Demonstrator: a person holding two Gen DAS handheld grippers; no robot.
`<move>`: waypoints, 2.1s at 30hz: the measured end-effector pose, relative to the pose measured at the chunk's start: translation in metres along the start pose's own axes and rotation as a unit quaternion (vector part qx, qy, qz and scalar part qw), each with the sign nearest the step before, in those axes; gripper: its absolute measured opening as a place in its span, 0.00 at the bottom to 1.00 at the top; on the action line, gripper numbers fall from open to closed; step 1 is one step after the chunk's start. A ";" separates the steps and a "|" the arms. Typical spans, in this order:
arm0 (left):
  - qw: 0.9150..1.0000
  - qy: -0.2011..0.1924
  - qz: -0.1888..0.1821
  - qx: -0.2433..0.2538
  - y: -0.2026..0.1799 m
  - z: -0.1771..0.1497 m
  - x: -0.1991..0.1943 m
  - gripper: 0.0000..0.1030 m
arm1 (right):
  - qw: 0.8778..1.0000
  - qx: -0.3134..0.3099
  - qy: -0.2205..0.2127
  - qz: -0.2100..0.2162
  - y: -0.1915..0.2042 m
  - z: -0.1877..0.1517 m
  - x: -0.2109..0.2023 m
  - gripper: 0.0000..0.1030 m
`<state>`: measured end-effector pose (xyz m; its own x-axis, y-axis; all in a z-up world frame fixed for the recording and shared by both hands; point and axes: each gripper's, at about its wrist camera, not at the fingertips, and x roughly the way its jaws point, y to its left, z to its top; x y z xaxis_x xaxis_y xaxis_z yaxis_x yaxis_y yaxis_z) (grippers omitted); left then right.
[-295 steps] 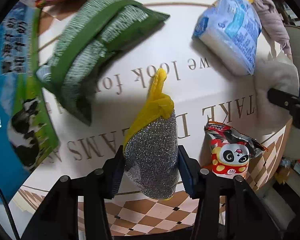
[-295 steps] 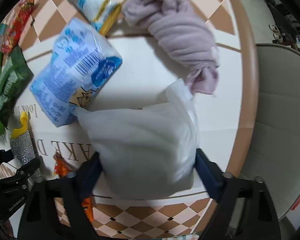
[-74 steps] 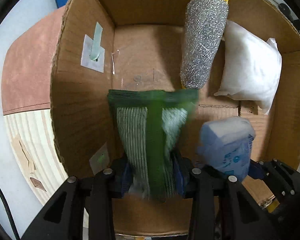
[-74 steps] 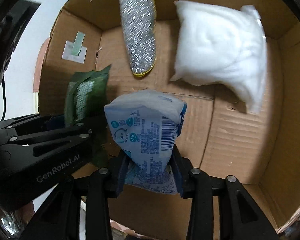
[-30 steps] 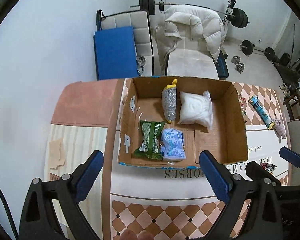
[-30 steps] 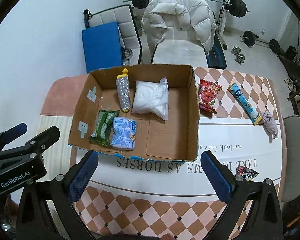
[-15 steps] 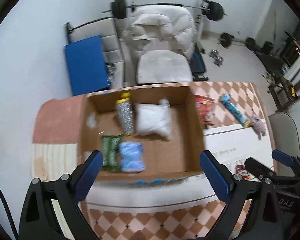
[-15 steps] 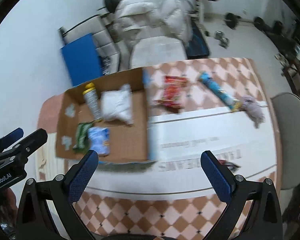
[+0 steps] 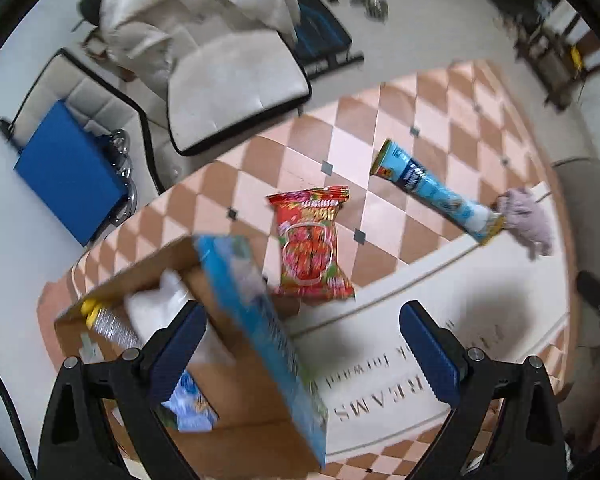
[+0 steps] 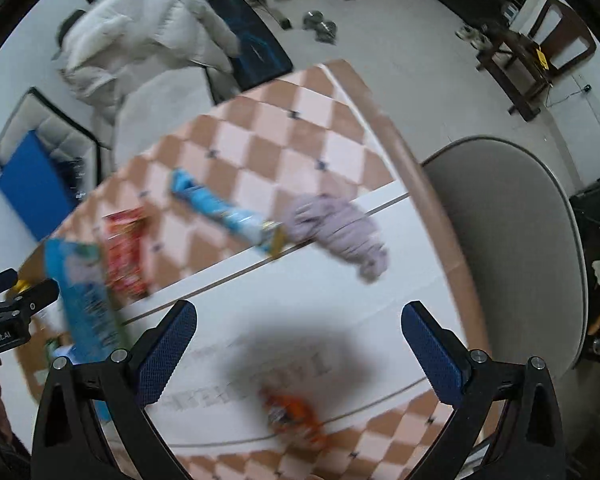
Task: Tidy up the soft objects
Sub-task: 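Grasp the red snack bag with the left tool while the right tool grasps the lilac towel, then carry red bag and lilac towel into the box with both tools and release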
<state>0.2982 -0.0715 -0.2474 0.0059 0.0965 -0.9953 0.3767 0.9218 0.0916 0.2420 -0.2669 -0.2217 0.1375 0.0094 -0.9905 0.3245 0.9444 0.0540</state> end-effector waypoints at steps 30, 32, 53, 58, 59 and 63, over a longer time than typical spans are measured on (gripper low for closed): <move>0.994 0.103 -0.028 0.018 -0.030 0.060 0.108 0.86 | 0.991 -0.081 0.109 0.015 -0.034 0.051 0.117 0.79; 0.994 0.106 -0.011 0.026 -0.026 0.059 0.111 0.86 | 0.988 -0.121 0.099 0.003 -0.019 0.053 0.115 0.79; 0.992 0.111 -0.060 -0.004 -0.045 0.006 0.113 0.43 | 0.984 -0.106 0.143 0.011 -0.020 0.039 0.143 0.33; 0.994 0.062 -0.090 -0.029 -0.034 -0.023 0.073 0.43 | 0.989 -0.062 0.125 0.053 -0.030 0.015 0.114 0.32; 0.993 0.057 -0.101 -0.034 -0.030 -0.029 0.065 0.43 | 0.989 -0.058 0.122 0.061 -0.029 0.010 0.108 0.32; 0.988 0.036 -0.136 -0.057 -0.013 -0.059 0.032 0.43 | 0.988 -0.059 0.102 0.096 -0.009 -0.010 0.071 0.32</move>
<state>0.2388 -0.0584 -0.2782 -0.1485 -0.1384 -0.9792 0.2492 0.9530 -0.1725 0.2395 -0.2711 -0.2938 -0.0104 0.2476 -0.9688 0.1973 0.9503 0.2408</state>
